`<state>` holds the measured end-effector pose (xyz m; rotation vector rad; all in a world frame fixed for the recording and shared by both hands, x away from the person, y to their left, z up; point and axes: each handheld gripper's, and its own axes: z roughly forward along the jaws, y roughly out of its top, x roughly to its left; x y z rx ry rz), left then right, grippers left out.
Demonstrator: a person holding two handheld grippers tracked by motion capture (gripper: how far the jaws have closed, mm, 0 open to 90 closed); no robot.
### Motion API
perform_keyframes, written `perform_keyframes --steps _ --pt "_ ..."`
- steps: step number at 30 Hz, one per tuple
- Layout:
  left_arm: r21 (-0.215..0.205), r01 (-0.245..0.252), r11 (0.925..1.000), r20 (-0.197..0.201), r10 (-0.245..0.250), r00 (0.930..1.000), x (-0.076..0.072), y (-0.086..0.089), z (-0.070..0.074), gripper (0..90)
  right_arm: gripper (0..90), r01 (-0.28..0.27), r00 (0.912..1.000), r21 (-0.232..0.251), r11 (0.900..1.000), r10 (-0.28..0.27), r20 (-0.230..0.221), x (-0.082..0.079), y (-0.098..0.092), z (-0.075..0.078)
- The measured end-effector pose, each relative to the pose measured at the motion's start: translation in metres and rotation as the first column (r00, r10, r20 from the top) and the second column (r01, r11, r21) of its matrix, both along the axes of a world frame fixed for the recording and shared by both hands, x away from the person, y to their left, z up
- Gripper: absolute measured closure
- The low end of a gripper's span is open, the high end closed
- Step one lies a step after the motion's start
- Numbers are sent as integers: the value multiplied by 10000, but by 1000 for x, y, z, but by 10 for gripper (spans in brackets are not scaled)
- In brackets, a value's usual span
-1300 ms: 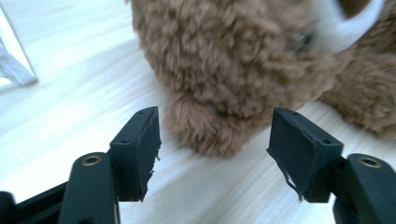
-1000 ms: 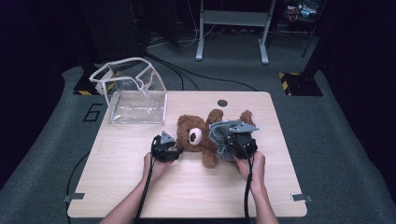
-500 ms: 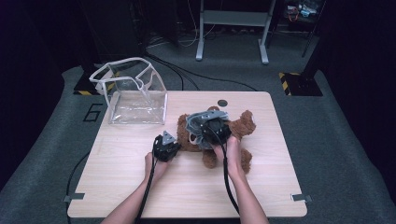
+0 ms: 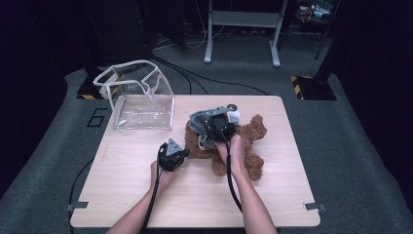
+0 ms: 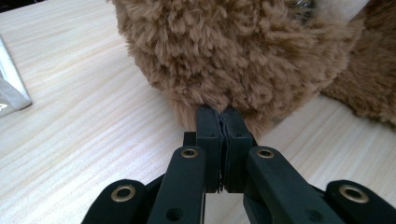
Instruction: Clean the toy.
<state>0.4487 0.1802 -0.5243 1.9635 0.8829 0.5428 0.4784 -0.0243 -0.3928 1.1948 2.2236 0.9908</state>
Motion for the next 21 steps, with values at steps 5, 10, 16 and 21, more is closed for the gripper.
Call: perform_keyframes --steps 5,10,16,21 --pt "-132 55 9999 91 -53 9999 -1 0 0 880 763 -708 9974 -289 9971 703 -181 -18 7 -3" --pt "-302 200 9993 223 -194 9996 -3 3 1 897 755 -1427 9882 -610 9879 1387 -654 -33 14 -13" --pt "-157 17 9999 186 -14 9998 -2 0 0 900 755 -675 9976 -364 9971 668 -205 -27 4 -2" --pt "-14 67 10000 -111 -67 9999 2 0 0 730 756 -406 9991 -950 9947 394 -142 -14 4 -1"
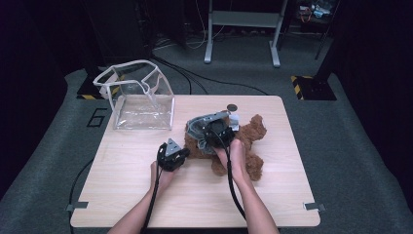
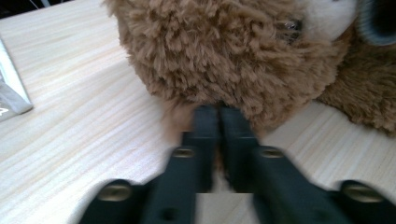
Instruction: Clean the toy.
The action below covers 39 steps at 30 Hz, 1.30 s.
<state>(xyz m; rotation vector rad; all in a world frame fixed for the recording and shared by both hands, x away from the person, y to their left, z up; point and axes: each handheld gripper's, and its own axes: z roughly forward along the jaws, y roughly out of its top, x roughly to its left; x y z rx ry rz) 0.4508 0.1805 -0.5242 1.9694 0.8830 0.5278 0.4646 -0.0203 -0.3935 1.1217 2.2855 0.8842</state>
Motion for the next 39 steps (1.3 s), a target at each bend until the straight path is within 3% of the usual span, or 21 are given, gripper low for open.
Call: perform_keyframes --steps 2,5,6,11,13,17,19,22,23,26,30,33,36,39 --pt "-1 -115 9999 -361 115 9993 3 -1 -1 587 758 265 9991 17 9996 -264 -334 9 -1 -8" --pt "-22 -215 9998 -845 213 9962 9 1 -1 466 759 471 9978 303 9984 -456 -476 17 -3 -13" --pt "-43 -457 9989 -833 452 9955 10 1 -1 439 760 453 9980 329 9984 -438 -459 19 -4 -13" --pt "377 -456 9982 -1404 505 9888 15 -2 -2 385 759 434 9974 165 9989 -424 -581 19 -5 -12" --pt "585 -318 9978 -1513 403 9877 16 -4 -2 442 757 417 9974 164 9990 -407 -593 19 -5 -12" --pt "809 -148 9966 -1315 254 9910 14 -6 -2 685 749 428 9981 115 9990 -422 -459 15 -4 -8" --pt "541 -318 9980 -1364 389 9899 14 -6 -3 760 749 480 9985 138 9988 -476 -264 12 -4 -5" --pt "672 -211 9975 -1253 294 9917 13 -7 -3 848 750 439 9990 161 9989 -439 -3 8 -2 2" --pt "707 -183 9973 -1246 271 9918 13 -7 -3 854 750 640 9978 311 9975 -634 -180 6 1 4" --pt "617 -129 9980 -1203 203 9925 13 -6 -2 859 749 159 9998 141 9998 -157 -132 -3 8 5" --pt "322 -91 9994 -833 118 9965 9 -4 -1 863 745 -353 9992 -315 9989 347 -199 -13 17 -3" --pt "353 46 9994 -708 -21 9975 7 -3 0 868 746 -165 9992 -455 9988 147 -383 -13 22 -9" --pt "143 -11 9999 -576 19 9983 6 -2 -1 870 747 -42 9999 -385 9992 38 -98 -5 16 -10" --pt "108 24 9999 -441 -19 9990 5 -2 0 873 748 226 9997 -328 9992 -230 -112 4 12 -10"
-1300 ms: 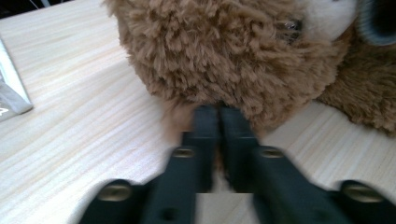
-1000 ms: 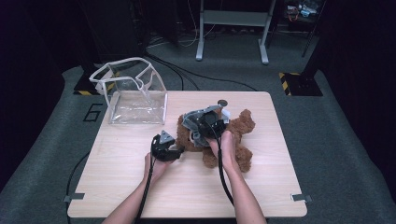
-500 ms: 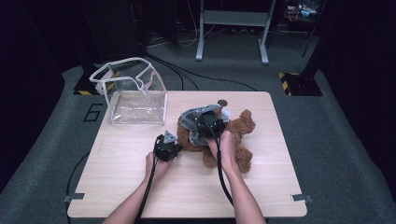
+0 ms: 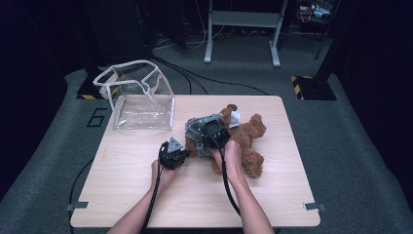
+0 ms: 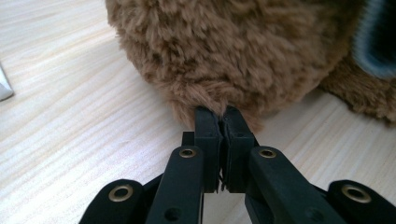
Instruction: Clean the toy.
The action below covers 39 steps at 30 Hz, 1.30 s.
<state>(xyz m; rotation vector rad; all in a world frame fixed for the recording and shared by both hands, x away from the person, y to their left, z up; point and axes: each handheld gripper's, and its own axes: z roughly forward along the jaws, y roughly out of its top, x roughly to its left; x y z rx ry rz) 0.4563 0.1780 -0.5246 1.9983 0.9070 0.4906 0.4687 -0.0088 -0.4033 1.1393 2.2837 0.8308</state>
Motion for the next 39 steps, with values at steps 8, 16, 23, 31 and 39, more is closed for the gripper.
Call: perform_keyframes --steps 8,16,23,31,39 --pt "-354 -63 9994 120 67 9999 -1 1 0 875 751 393 9992 2 9992 -393 95 16 -1 -2" --pt "-588 -20 9983 320 39 9995 -3 2 0 873 739 204 9994 742 9970 -225 273 3 -6 14" --pt "-552 11 9985 460 15 9989 -4 2 1 872 740 95 9998 778 9969 -109 173 3 1 15" --pt "-525 44 9986 439 -21 9990 -5 2 1 871 741 104 9999 800 9967 -106 12 8 -5 9" --pt "-444 28 9990 475 -7 9989 -5 2 1 872 774 101 9996 815 9966 -123 271 7 -4 16"
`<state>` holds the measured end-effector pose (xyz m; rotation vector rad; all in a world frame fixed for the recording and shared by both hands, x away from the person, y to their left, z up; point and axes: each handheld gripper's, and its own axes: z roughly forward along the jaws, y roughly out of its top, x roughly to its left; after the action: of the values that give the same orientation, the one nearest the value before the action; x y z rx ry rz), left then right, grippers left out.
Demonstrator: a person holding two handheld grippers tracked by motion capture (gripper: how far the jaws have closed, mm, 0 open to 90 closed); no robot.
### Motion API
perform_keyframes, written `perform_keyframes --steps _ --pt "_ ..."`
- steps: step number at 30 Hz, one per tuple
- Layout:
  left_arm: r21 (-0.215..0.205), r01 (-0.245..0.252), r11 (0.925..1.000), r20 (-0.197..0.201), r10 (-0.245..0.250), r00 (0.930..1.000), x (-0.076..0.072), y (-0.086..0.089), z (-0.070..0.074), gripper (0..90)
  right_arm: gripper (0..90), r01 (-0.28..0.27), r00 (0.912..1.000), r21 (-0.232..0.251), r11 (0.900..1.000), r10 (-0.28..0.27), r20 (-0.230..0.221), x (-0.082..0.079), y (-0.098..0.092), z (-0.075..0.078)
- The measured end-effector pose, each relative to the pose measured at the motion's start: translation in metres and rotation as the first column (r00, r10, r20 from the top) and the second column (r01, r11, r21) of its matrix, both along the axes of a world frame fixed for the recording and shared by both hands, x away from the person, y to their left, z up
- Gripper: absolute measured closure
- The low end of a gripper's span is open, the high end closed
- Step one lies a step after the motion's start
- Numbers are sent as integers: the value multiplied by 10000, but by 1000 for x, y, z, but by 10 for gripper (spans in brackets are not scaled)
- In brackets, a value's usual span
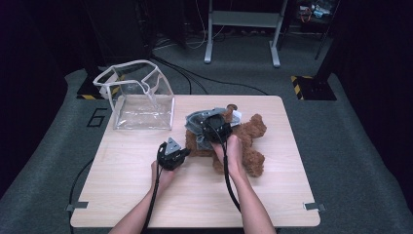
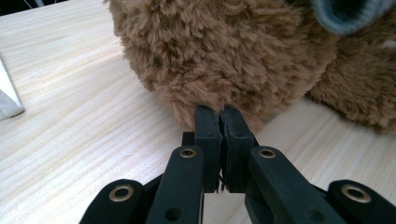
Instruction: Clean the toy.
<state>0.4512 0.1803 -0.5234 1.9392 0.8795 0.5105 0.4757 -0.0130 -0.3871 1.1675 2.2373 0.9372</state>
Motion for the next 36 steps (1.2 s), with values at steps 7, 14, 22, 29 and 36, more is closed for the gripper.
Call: perform_keyframes --steps 7,14,22,29,36 --pt "27 -196 9998 174 195 9997 0 -1 -1 872 775 -247 9986 187 9995 255 -453 1 0 1" --pt "161 -131 9998 151 129 9998 -1 -1 0 872 772 -760 9965 -25 9971 759 -338 -15 7 -9" --pt "74 -147 9999 276 145 9995 -2 -1 0 872 768 -253 9993 63 9997 254 -281 -8 1 -8" --pt "-44 -205 9998 378 206 9991 -3 -2 -1 873 775 -580 9979 485 9971 593 -256 -16 1 0" --pt "-72 -251 9997 365 254 9990 -2 -1 0 877 773 -383 9989 -69 9992 381 -279 -7 13 -13"
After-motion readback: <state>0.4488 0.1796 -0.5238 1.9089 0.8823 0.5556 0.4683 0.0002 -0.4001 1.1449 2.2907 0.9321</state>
